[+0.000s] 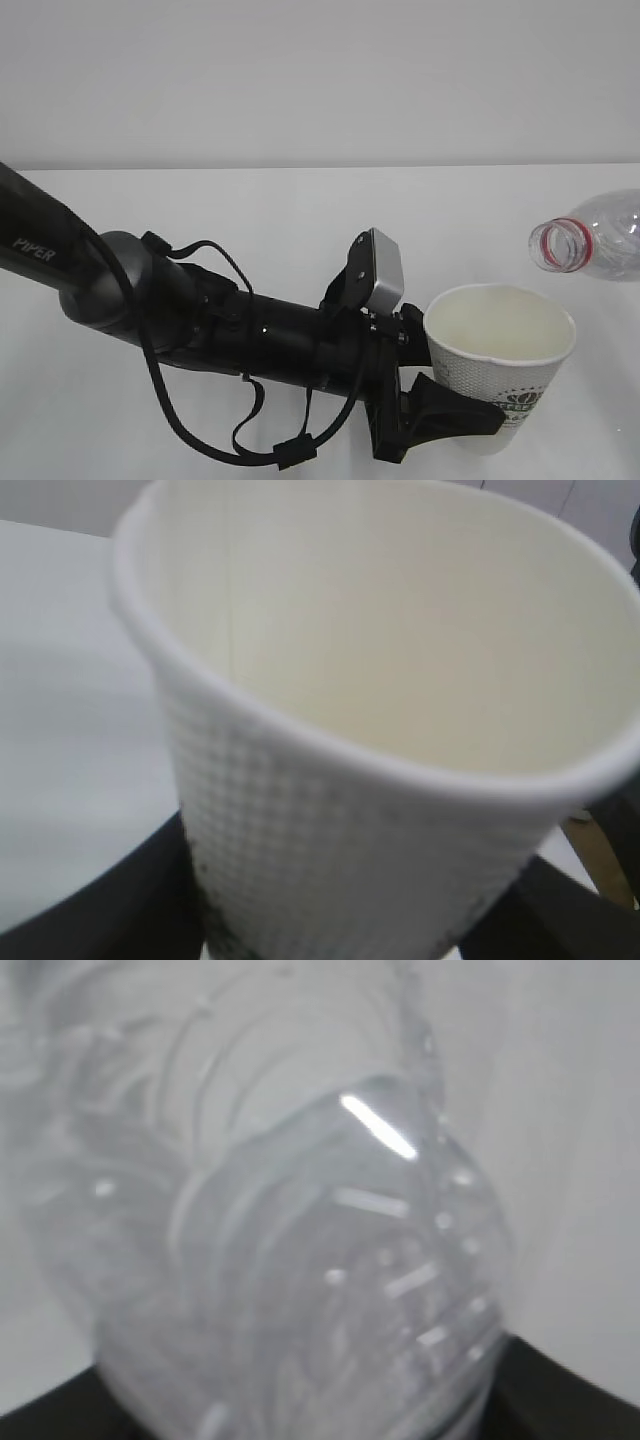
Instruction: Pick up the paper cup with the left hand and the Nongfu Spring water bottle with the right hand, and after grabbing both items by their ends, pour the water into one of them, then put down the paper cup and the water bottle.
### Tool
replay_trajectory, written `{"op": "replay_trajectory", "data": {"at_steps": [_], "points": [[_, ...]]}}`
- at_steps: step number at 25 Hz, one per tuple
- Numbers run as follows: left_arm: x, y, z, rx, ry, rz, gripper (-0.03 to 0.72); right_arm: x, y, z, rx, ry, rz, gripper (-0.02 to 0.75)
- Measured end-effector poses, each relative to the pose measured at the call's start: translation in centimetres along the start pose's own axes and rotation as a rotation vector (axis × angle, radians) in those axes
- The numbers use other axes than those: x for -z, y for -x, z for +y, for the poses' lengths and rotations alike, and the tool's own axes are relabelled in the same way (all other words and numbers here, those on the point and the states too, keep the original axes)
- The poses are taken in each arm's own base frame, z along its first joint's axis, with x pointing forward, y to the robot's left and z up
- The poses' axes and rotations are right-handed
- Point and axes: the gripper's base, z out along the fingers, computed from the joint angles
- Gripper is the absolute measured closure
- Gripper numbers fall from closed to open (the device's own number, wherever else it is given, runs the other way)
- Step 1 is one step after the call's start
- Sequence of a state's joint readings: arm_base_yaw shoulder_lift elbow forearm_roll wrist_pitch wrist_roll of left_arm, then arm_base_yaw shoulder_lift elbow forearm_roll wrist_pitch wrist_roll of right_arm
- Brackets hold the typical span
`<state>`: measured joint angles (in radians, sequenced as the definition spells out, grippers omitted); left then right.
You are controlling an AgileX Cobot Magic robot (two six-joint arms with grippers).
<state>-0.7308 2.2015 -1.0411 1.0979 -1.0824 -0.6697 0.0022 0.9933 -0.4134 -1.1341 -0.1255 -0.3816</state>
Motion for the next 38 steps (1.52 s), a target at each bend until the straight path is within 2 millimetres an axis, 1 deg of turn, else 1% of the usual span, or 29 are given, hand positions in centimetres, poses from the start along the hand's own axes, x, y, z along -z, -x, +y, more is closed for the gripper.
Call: {"op": "replay_trajectory", "data": {"at_steps": [20, 26, 38], "points": [[0.01, -0.06, -0.44, -0.022, -0.049, 0.006, 0.201, 0.0, -0.03, 0.01, -0.017, 0.001, 0.003, 0.316], [0.01, -0.04, -0.47, -0.022, -0.052, 0.003, 0.202, 0.0, -0.03, 0.01, 0.049, 0.001, 0.003, 0.316], [0.02, -0.06, -0.58, -0.027, -0.064, 0.005, 0.202, 0.0, -0.05, 0.02, 0.085, 0.002, 0.005, 0.316]]}}
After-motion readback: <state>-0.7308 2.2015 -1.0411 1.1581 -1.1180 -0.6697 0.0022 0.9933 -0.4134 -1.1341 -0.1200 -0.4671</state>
